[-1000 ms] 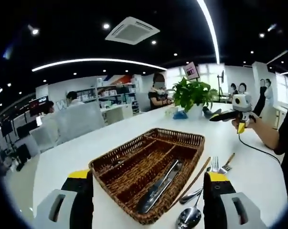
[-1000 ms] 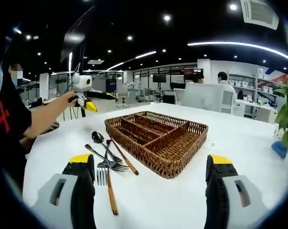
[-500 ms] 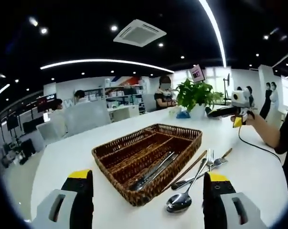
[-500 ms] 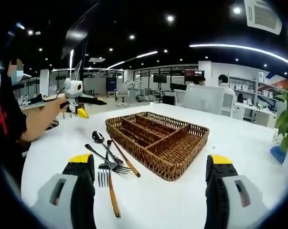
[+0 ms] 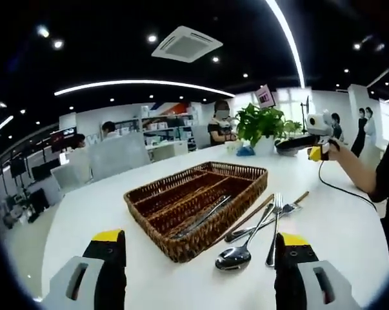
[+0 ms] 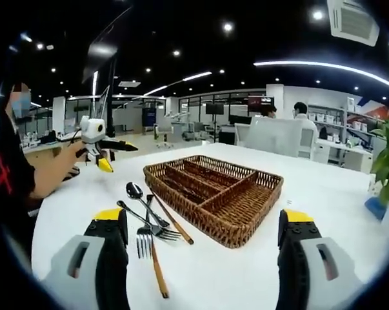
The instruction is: Arrange the knives, forks, and spoons in their matching storage slots by inserting each utensil handle-first until every utensil is classified and aligned in the correct compartment
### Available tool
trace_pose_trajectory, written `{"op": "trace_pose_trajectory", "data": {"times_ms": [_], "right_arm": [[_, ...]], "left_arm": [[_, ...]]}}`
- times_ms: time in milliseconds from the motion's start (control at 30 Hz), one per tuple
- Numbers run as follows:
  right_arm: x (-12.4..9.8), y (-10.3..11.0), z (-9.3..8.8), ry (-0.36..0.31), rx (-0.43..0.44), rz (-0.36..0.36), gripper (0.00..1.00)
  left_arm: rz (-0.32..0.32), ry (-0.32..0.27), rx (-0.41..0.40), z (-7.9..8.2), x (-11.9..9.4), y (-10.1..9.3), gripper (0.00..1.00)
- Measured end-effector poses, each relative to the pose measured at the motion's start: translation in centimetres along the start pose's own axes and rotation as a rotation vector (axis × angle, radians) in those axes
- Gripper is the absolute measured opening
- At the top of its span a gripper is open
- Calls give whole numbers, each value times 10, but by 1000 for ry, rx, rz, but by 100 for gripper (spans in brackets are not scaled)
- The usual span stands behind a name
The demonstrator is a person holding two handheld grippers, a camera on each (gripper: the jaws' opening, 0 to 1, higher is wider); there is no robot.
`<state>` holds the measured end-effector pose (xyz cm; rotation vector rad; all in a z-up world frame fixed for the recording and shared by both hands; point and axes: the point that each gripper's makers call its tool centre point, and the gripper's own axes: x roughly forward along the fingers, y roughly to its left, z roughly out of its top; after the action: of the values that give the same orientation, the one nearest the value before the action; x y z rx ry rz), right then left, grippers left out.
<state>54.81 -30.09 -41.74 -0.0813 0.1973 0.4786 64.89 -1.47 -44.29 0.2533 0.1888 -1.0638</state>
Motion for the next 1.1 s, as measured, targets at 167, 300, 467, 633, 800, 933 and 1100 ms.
{"op": "trace_pose_trajectory", "data": {"times_ms": [167, 300, 467, 633, 800, 933, 1100], "right_arm": [[2, 1, 0, 8, -19, -11, 99], [1, -3, -3, 22, -34, -32, 99], [-4, -16, -3, 16, -24, -76, 99], [-3, -21, -5, 26, -27, -98, 100], [-2, -20, -6, 32, -29, -100, 100], [-2, -17, -3, 29, -33, -94, 100], [0, -14, -3, 37, -45, -87, 100]], "left_arm": [[15, -29, -33, 3, -4, 6, 100], [21, -1, -36, -5, -3, 9, 100], [5, -11, -38, -2, 0, 4, 100], [22, -16, -38, -2, -1, 8, 100], [28, -34, -42, 0, 1, 9, 100], [43, -26, -25, 0, 2, 9, 100], [35, -24, -27, 0, -4, 10, 100]]}}
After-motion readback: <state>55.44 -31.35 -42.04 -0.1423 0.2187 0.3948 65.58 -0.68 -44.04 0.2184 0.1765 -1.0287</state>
